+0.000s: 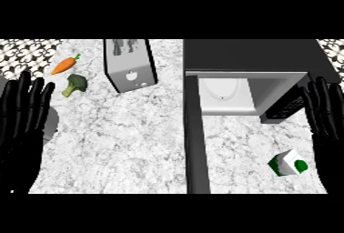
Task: Pick up the milk, place it into the microwave and close the microwave
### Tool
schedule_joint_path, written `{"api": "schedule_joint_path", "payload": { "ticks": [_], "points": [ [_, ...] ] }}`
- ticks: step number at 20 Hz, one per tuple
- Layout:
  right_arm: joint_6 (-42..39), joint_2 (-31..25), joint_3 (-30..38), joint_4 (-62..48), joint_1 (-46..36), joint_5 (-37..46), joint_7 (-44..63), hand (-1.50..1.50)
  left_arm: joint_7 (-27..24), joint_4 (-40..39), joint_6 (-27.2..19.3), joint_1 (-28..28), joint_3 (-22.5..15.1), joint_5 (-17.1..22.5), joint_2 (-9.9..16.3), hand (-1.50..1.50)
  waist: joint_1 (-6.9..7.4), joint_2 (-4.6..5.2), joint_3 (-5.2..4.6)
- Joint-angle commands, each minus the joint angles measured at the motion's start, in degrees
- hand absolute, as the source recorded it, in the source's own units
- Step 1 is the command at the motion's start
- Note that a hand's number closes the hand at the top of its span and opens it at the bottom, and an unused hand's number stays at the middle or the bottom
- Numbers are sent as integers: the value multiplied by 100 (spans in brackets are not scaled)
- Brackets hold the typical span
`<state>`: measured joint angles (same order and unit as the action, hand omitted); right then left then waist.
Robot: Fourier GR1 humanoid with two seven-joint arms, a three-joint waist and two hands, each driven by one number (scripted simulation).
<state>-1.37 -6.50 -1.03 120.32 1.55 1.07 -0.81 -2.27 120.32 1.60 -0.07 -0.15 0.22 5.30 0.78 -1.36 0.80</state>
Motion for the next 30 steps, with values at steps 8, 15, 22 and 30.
{"api": "schedule_joint_path", "payload": {
  "ticks": [8, 15, 22, 30],
  "points": [
    [-2610, -1322, 1061, 155, 1186, -2759, -598, -150, 699, 504, 168, 734, -248, 862, -360, -150, -134, 90, -67],
    [-3185, -1614, 2173, 19, 1771, -3656, -660, -150, 994, 1924, 708, 2205, 124, 1888, -84, -150, -37, 109, -80],
    [-3596, -1427, 2506, -697, 1631, -2962, -910, -150, 1160, 2084, 933, 2410, 339, 2127, -125, -150, -61, 128, -78],
    [-3294, -812, 2109, -1713, 1261, -1326, -1475, -150, 633, 2210, 1643, 3219, 964, 2819, -45, -150, 44, 125, -76]
  ]
}}
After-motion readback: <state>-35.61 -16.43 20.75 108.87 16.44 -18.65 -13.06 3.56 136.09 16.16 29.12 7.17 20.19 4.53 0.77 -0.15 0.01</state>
